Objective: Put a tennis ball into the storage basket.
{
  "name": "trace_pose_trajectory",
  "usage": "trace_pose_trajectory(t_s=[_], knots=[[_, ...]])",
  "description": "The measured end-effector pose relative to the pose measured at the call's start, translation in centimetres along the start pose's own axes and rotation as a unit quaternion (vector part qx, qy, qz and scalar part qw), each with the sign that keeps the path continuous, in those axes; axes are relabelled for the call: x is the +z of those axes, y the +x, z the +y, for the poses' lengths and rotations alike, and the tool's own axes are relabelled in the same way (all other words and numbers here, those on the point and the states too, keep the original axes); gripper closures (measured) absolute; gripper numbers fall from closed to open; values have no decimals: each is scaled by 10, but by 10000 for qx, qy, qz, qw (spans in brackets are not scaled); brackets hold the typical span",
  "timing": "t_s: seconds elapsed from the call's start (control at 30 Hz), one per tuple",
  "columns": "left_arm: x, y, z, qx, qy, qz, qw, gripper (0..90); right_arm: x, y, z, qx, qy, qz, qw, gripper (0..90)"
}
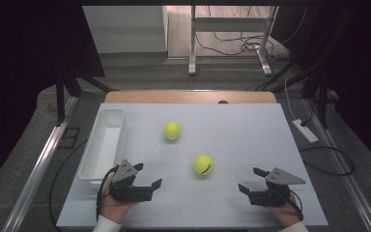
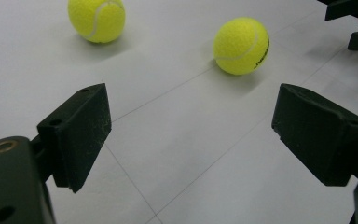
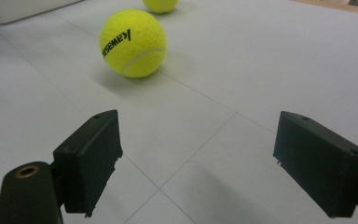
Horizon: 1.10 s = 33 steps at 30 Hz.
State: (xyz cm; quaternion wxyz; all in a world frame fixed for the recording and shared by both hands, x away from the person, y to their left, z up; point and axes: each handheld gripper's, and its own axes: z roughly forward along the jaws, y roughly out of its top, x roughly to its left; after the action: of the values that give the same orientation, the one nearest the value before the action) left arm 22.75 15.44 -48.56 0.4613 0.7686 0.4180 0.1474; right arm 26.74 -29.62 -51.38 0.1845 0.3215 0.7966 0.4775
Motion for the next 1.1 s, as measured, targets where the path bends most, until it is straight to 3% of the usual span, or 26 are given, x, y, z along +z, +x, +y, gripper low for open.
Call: trace_pose_trajectory(t_s=[0.63, 0.73, 1.1], knots=[[13, 0, 18, -11, 80, -62, 9999, 129, 0, -1, 0, 5, -31, -58, 10000, 147], [15, -2, 23, 119, 155, 69, 9998, 133, 0, -1, 0, 0, -22, -70, 10000, 147], [22, 0, 40, 144, 177, 72, 9997, 132, -2, -2, -1, 23, -31, -138, 9999, 151]])
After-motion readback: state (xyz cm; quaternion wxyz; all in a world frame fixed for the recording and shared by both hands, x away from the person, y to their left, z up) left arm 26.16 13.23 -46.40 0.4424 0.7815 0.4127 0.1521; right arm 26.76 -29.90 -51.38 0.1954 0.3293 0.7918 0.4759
